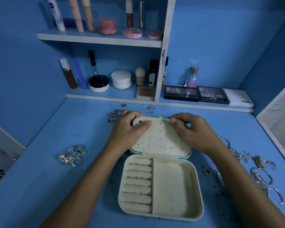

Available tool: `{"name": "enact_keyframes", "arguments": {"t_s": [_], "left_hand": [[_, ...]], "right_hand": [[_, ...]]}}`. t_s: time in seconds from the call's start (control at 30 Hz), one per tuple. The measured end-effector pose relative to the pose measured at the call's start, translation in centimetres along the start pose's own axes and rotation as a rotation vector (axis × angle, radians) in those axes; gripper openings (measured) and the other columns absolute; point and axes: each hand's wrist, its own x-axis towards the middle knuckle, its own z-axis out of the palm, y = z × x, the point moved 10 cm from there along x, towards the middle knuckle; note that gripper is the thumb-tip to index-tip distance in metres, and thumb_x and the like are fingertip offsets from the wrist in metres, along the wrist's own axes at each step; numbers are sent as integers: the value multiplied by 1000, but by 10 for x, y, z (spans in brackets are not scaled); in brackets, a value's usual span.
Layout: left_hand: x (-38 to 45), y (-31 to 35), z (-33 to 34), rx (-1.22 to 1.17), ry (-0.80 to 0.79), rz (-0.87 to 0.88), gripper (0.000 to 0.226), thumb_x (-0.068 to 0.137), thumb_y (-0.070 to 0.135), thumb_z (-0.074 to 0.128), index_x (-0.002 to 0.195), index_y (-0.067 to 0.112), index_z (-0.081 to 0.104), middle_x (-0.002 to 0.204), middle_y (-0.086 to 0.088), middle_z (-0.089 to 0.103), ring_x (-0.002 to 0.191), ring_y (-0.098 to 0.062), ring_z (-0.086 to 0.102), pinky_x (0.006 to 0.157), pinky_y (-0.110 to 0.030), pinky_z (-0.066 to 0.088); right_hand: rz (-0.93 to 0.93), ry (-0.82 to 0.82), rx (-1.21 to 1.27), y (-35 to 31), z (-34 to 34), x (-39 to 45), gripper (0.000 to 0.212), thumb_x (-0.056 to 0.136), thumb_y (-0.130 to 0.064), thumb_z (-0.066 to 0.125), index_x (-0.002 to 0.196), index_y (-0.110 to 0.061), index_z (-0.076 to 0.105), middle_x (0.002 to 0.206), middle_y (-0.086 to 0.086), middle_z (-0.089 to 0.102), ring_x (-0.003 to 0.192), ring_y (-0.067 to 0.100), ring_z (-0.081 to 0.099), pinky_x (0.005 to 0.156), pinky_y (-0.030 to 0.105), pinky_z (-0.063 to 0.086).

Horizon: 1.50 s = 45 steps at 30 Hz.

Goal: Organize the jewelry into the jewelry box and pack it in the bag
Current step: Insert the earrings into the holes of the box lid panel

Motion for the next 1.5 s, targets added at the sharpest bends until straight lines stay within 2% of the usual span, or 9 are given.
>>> {"name": "enact_keyframes", "arguments": {"t_s": [0.07,0.2,0.37,0.43,0.6,0.8,1.17,1.4,1.5], "left_hand": [[0,0,0,2,-2,-7,19,82,37,75,97,30,67,103,14,54,98,2,54,79,-12,38],[1,-2,1,10,-10,-21,19,82,38,75,97,30,67,103,14,54,97,3,54,77,-11,37],[1,-2,0,5,-8,-28,20,81,37,76,98,28,68,102,13,53,93,5,54,75,-12,38],[1,-2,0,7,-9,-27,21,81,37,76,99,28,69,102,14,53,92,5,54,74,-12,39],[1,-1,0,10,-11,-29,18,81,36,76,95,29,68,101,13,53,91,9,53,70,-3,36],[1,0,0,3,-8,-29,15,81,35,76,92,30,67,100,14,53,92,13,50,68,0,35],[-1,1,0,10,-19,-33,15,81,38,75,91,35,64,102,15,53,93,11,51,72,-4,35],[0,0,0,3,-21,-35,20,82,38,75,99,31,68,103,15,53,96,5,54,80,-14,40],[0,0,0,0,-24,-31,21,82,38,75,100,29,69,105,15,53,98,5,53,81,-14,39]], "right_hand": [[13,-23,-47,-1,0,10,19,98,-38,56,96,-28,73,88,-3,72,87,16,63,77,26,48],[-15,-78,-133,-8,6,39,17,98,-30,59,96,-24,74,85,-13,70,83,8,62,70,21,43],[-139,-138,-277,-21,23,76,14,96,-21,62,104,-23,75,91,-7,70,74,3,57,64,2,36],[-223,-164,-346,-29,30,84,16,96,-18,63,105,-22,75,93,-5,72,75,7,58,67,6,40],[-315,-224,-493,-35,45,98,14,93,-22,65,103,-27,75,94,-1,74,80,18,65,78,36,55],[-339,-244,-591,-42,53,100,19,94,-21,62,104,-30,75,105,-7,74,94,22,67,83,36,54],[-330,-285,-712,-43,61,102,12,97,-24,56,104,-26,65,110,-2,67,98,24,62,82,40,54],[-301,-242,-583,-36,50,101,9,92,-20,56,95,-20,65,87,0,67,80,25,63,71,36,54],[-269,-232,-470,-36,41,101,7,87,-13,62,88,-13,69,77,0,65,71,18,60,66,26,50]]}}
